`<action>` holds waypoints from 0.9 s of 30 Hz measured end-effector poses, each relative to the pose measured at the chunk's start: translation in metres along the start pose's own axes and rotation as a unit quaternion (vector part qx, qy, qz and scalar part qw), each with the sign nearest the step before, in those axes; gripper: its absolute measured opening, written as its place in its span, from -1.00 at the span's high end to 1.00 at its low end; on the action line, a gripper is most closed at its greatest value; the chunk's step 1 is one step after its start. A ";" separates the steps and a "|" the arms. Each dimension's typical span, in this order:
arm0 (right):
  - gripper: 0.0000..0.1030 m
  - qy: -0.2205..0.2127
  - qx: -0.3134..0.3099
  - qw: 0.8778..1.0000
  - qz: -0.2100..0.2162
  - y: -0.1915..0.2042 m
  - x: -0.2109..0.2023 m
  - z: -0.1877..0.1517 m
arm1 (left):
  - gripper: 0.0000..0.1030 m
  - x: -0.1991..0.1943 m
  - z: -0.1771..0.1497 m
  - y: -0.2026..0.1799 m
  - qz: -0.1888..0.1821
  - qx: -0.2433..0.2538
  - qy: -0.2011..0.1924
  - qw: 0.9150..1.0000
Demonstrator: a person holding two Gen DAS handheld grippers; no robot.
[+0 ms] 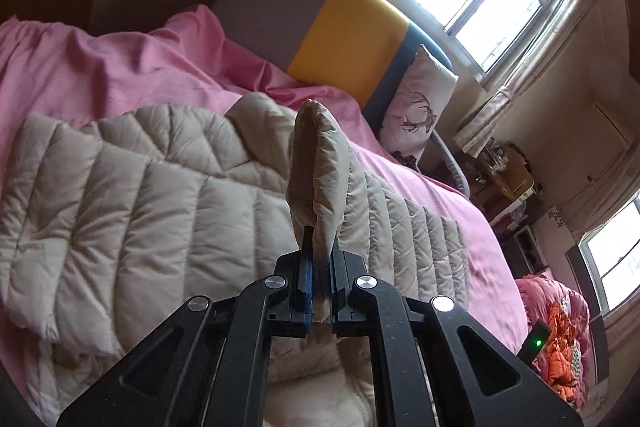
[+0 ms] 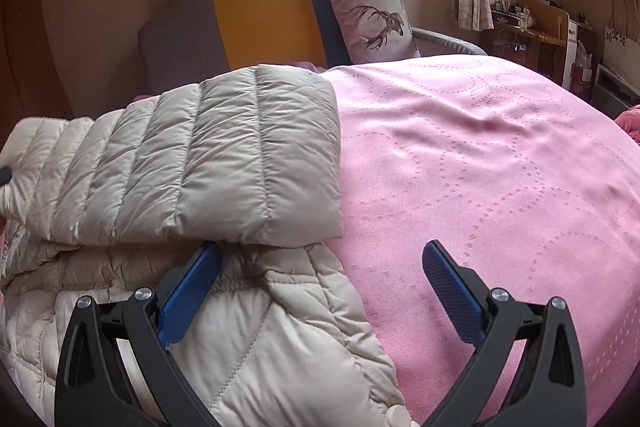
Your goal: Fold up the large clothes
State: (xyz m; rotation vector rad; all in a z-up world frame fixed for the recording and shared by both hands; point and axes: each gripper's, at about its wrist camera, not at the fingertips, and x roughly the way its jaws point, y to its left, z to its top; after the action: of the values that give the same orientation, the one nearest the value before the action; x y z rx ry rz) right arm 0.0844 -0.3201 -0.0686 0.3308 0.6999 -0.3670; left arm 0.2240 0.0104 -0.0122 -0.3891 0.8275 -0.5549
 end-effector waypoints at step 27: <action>-0.96 -0.066 -0.014 0.998 0.003 0.023 -0.031 0.059 | 0.91 0.017 -0.064 0.063 0.029 -0.007 -0.011 1.000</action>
State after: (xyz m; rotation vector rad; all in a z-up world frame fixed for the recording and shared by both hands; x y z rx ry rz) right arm 0.1056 -0.3172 -0.0008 0.2791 0.5736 -0.3693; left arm 0.2030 0.0429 -0.0949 -0.3818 0.8200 -0.4907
